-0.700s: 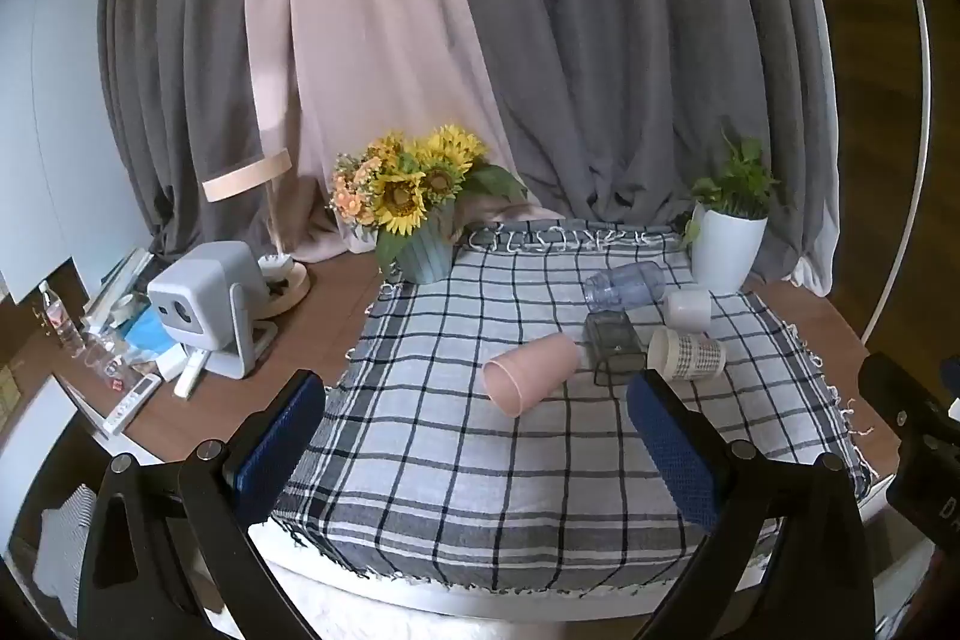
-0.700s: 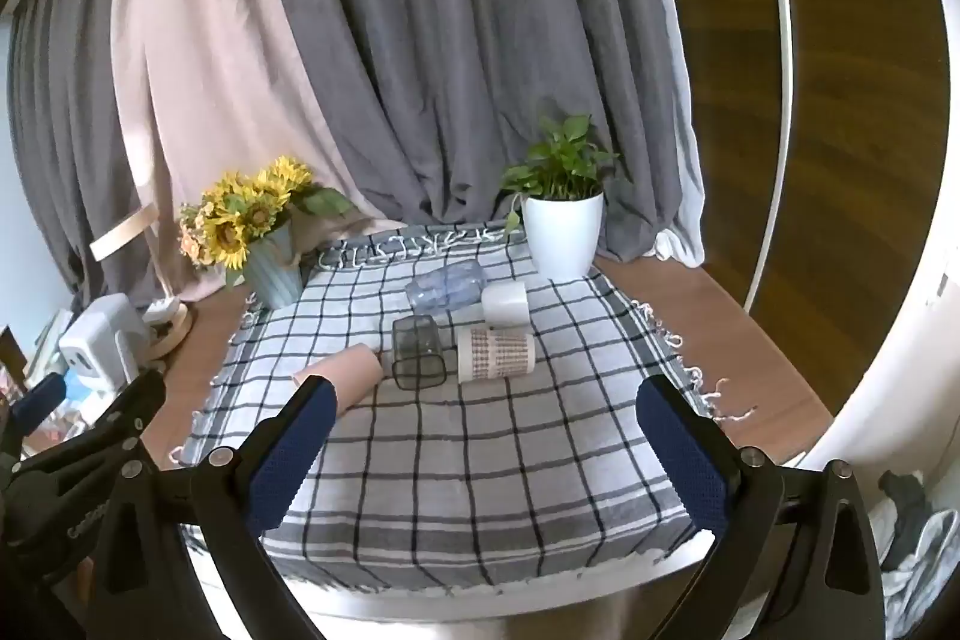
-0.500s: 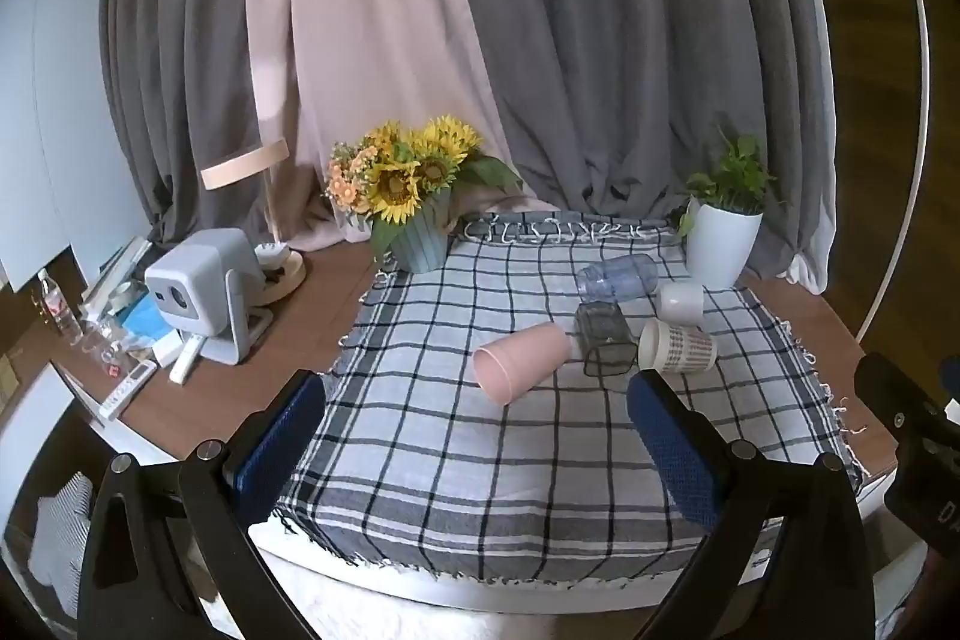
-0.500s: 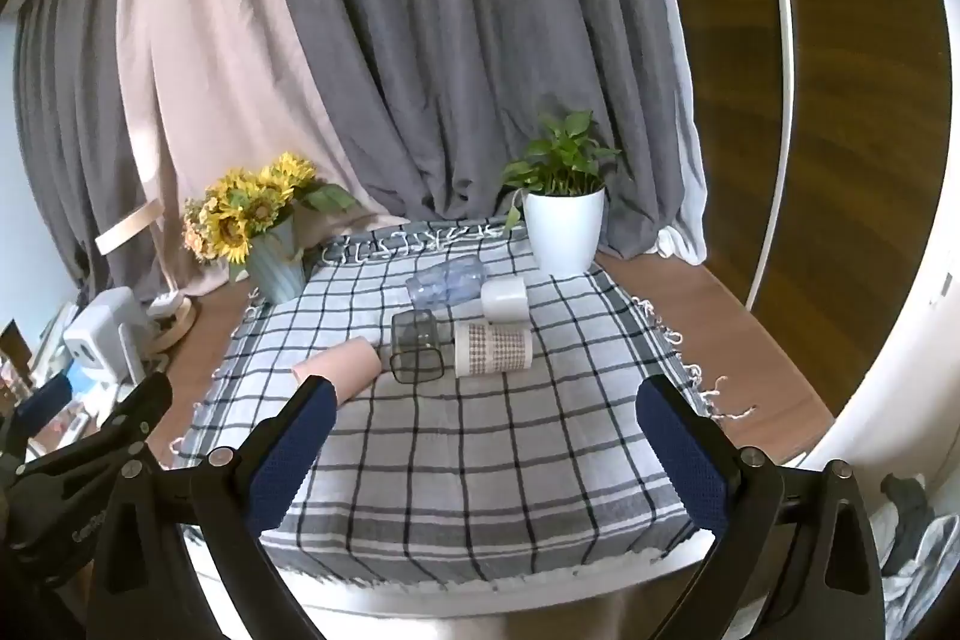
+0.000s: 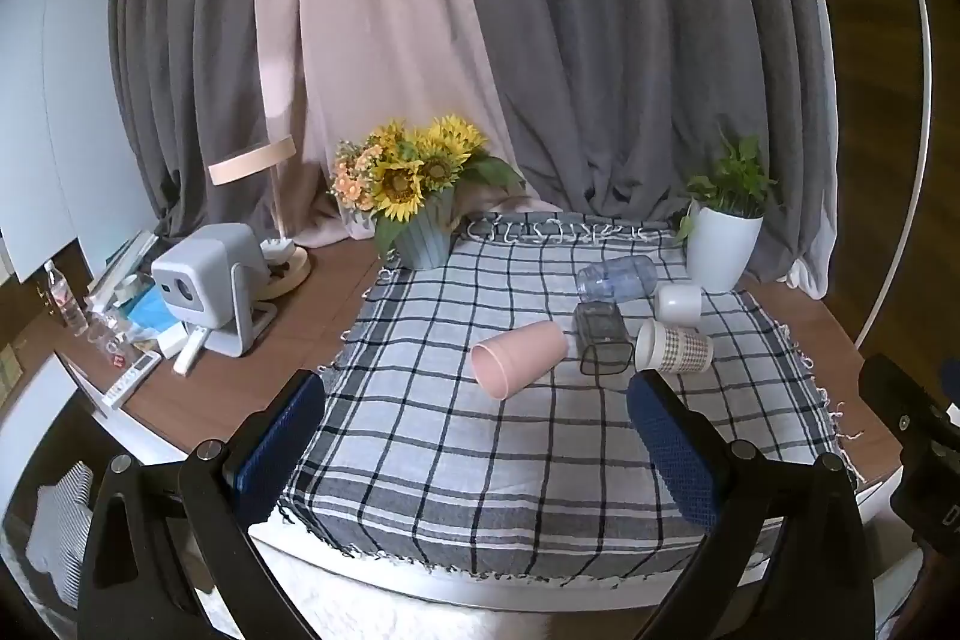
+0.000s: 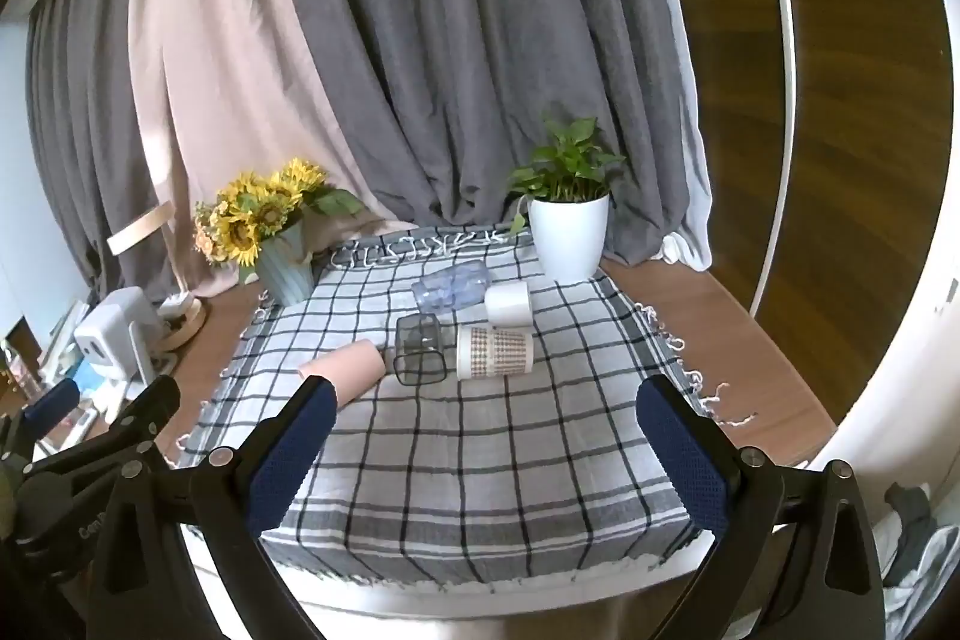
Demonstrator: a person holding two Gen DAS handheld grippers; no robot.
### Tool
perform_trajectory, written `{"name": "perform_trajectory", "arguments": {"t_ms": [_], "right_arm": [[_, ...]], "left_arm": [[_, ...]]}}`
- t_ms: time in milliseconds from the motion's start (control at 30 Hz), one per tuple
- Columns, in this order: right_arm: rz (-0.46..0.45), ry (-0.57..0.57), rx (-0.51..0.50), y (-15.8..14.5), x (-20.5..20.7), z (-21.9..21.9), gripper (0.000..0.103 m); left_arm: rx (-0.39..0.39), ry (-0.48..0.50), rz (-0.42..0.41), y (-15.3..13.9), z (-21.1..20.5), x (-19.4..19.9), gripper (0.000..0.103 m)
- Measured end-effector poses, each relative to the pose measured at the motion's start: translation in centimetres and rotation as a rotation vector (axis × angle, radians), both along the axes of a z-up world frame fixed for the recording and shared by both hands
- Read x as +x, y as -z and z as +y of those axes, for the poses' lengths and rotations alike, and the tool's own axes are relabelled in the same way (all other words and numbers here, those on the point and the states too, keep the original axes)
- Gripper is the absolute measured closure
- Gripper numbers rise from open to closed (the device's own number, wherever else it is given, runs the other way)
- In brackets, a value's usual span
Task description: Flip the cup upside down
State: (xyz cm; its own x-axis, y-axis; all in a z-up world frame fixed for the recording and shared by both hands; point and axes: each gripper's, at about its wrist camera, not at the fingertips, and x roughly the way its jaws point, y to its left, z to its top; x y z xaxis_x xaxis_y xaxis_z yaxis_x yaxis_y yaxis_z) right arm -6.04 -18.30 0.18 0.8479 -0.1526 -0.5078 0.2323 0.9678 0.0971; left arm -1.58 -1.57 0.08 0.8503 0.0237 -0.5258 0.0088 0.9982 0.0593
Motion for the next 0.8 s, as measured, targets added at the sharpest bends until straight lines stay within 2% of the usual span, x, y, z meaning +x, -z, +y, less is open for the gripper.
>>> {"name": "perform_trajectory", "arguments": {"t_ms": [800], "right_arm": [[0.006,-0.001,0.006,0.2,-0.4,-1.2,0.002]], "left_arm": [[0.008,0.0,-0.011,0.1,-0.4,-0.6,0.0]]}}
